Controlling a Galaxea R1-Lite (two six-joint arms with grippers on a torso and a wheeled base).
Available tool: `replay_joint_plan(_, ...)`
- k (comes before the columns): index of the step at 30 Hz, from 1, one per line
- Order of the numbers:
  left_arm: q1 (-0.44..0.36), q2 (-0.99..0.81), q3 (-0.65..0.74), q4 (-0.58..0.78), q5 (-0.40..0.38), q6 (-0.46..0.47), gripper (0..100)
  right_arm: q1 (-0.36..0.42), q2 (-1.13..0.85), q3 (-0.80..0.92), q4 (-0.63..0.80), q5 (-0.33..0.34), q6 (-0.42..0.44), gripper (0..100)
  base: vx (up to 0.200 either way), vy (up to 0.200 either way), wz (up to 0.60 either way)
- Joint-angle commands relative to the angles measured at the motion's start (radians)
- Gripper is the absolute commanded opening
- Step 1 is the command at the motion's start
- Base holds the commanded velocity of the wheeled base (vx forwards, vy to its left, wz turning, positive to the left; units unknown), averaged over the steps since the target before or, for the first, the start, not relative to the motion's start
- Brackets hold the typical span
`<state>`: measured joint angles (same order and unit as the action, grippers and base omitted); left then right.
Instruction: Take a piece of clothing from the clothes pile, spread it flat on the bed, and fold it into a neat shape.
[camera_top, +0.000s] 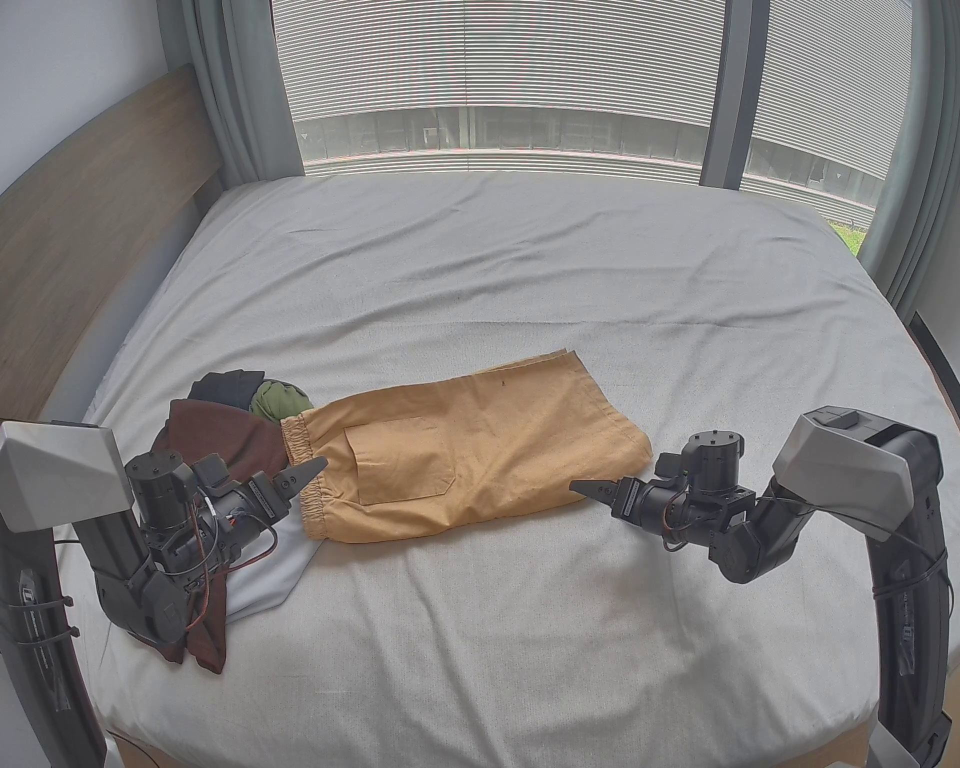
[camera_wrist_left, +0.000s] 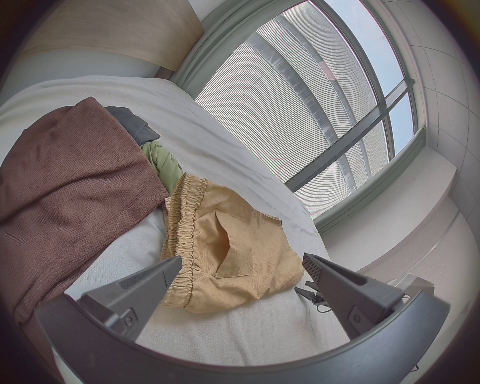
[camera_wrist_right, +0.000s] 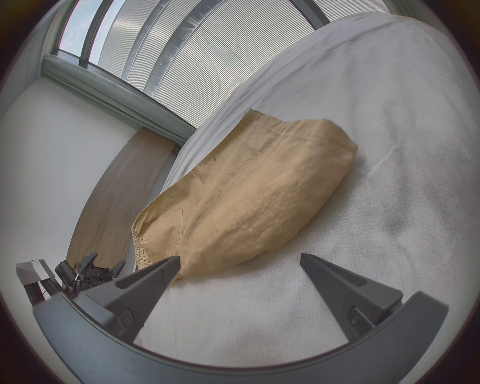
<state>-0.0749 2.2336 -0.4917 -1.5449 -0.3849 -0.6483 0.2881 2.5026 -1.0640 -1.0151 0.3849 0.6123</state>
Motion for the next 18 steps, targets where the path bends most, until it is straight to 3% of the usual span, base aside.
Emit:
replay_joint_plan(1,0.003,0.001,-0.002,0.000,0.000,-0.001,100,0.011,0.067,-0.047,0.001,-0.001,0.006,100,0.000,0.000,0.00)
replay_joint_plan(15,0.009,-0.005,-0.004,-0.001,0.000,-0.001,100,0.063,0.183,-0.369,0.132,-0.061,0.015,100,0.000,0.000,0.00)
replay_joint_plan(18,0.009,-0.003,-0.004,-0.001,0.000,-0.001,100,0.079,0.220,-0.439,0.136,-0.104,0.037,100,0.000,0.000,0.00)
